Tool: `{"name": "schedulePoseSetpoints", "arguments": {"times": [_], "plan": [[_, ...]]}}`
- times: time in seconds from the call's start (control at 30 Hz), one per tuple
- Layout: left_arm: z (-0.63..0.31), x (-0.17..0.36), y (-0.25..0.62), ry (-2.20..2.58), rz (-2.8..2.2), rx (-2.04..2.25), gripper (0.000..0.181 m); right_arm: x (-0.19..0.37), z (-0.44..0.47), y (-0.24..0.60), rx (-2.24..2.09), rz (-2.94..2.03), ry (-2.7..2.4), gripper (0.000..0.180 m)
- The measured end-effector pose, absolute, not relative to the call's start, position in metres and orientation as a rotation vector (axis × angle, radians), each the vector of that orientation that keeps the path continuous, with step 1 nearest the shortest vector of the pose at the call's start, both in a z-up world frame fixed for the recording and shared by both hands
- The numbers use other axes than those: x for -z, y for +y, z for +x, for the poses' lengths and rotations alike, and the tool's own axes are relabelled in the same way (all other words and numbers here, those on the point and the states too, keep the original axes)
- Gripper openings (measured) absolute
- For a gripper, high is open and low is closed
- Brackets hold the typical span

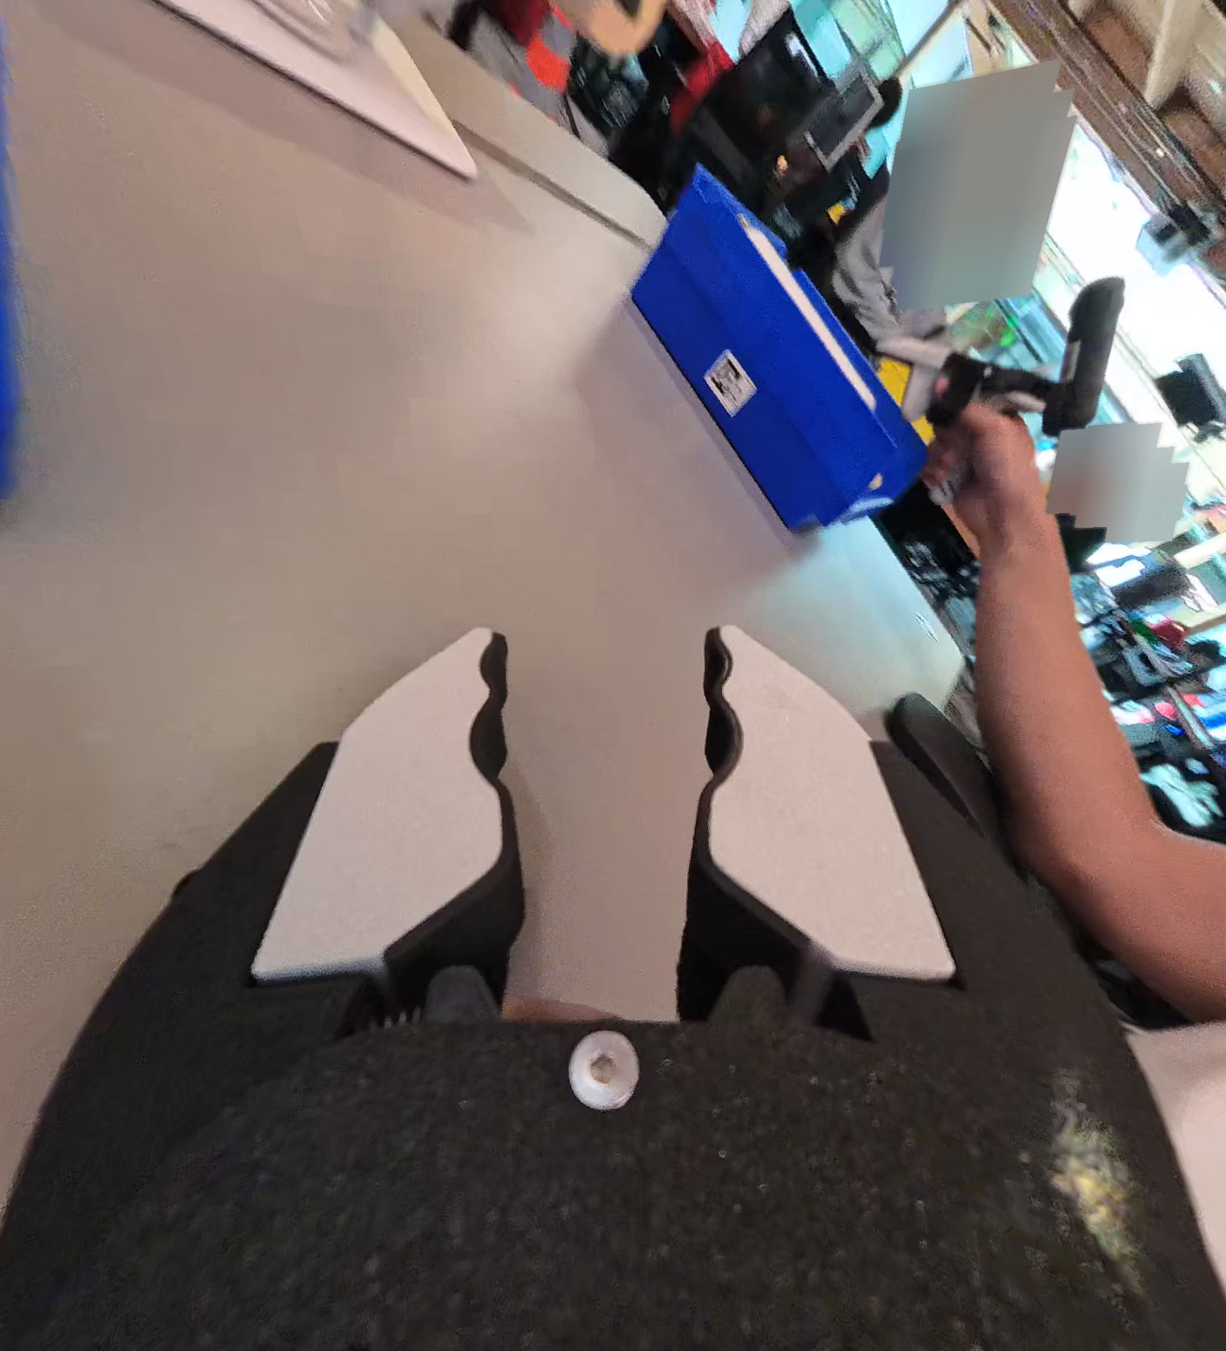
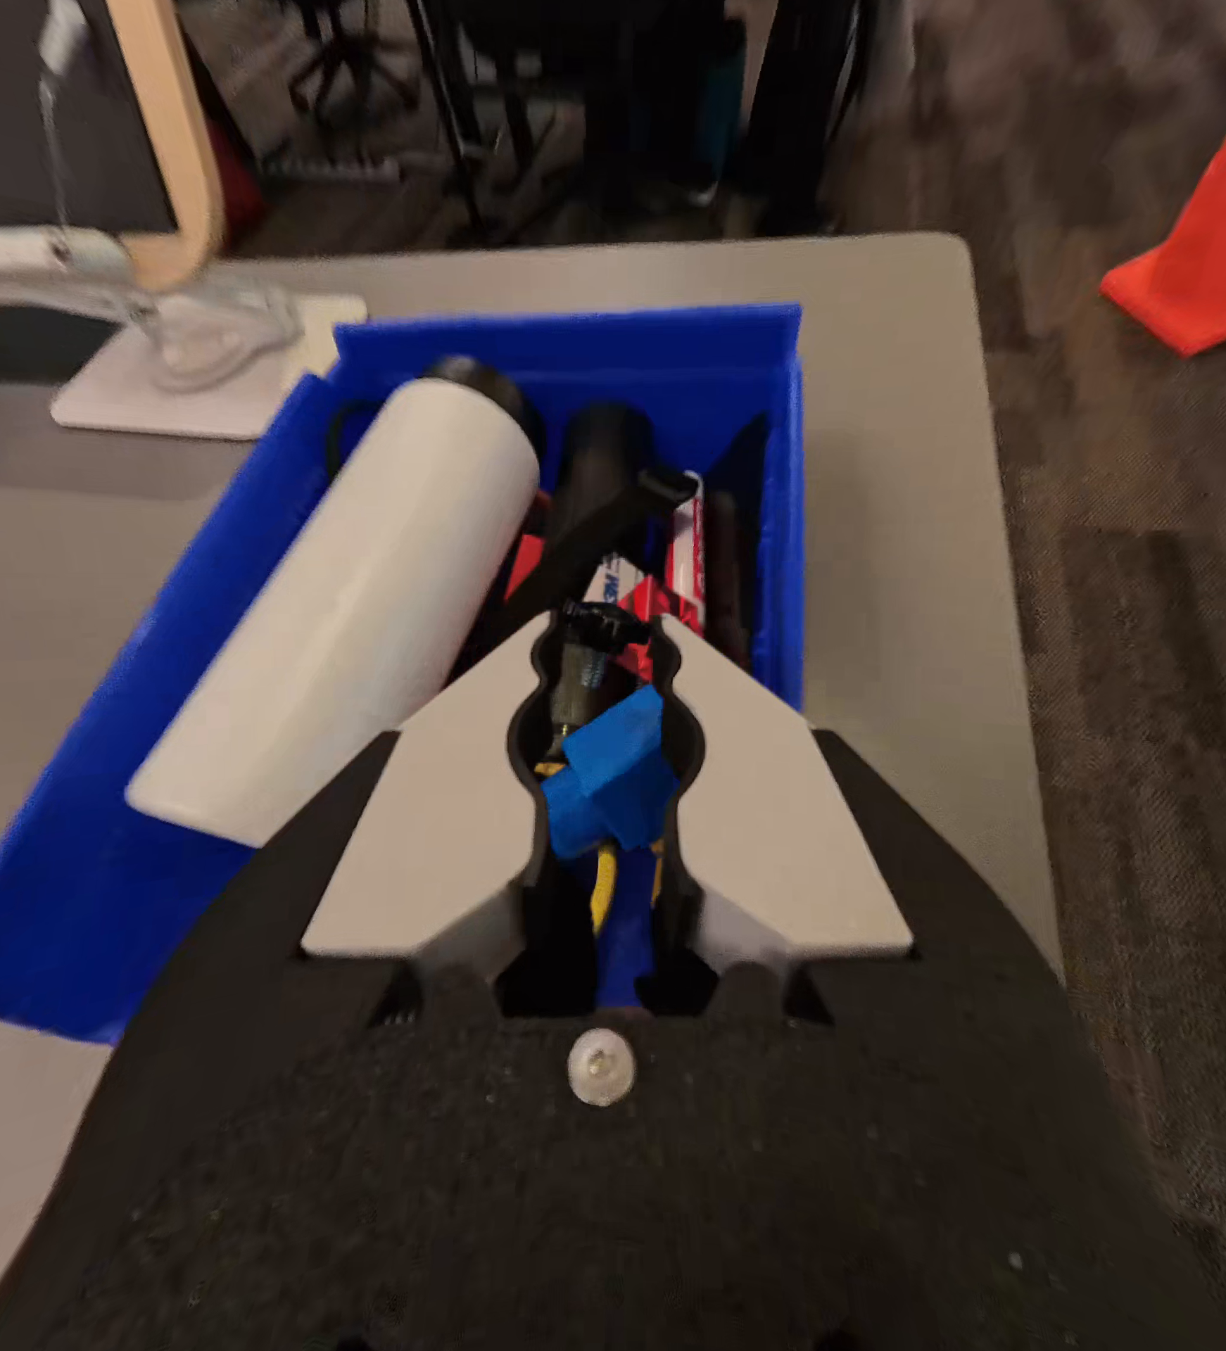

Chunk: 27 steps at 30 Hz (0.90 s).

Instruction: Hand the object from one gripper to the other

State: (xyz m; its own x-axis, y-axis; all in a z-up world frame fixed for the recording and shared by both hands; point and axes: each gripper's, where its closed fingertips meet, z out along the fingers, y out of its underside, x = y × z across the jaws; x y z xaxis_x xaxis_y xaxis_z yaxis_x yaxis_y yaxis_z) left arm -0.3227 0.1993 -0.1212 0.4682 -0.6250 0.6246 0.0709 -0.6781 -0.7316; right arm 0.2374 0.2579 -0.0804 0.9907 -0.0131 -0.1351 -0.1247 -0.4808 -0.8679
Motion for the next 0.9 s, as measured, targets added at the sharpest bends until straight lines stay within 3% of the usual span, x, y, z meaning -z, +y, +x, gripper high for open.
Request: {"name": "schedulePoseSetpoints", "arguments": {"times": [0.2,0.47,0.57,0.77,0.9], "plan": [[-0.349,0.119,0.217,0.400,-1.985,1.171,0.049,0.120,0.222,0.288,0.139,-2.286,-0.039,0.025],[-0.334,0.130,0.204,0.566,-2.025,1.079,0.043,0.109,0.221,0.293,0.220,-2.265,0.068,0.033],[-0.334,0.127,0.204,0.604,-1.997,0.990,0.039,0.061,0.212,0.286,0.110,-2.123,0.081,0.035],[-0.341,0.113,0.201,0.703,-1.887,0.877,0.040,-0.089,0.135,0.255,-0.147,-1.681,-0.033,0.036],[-0.336,0.103,0.195,0.833,-1.773,0.866,0.043,-0.119,0.038,0.249,-0.438,-1.473,-0.222,0.035]]}}
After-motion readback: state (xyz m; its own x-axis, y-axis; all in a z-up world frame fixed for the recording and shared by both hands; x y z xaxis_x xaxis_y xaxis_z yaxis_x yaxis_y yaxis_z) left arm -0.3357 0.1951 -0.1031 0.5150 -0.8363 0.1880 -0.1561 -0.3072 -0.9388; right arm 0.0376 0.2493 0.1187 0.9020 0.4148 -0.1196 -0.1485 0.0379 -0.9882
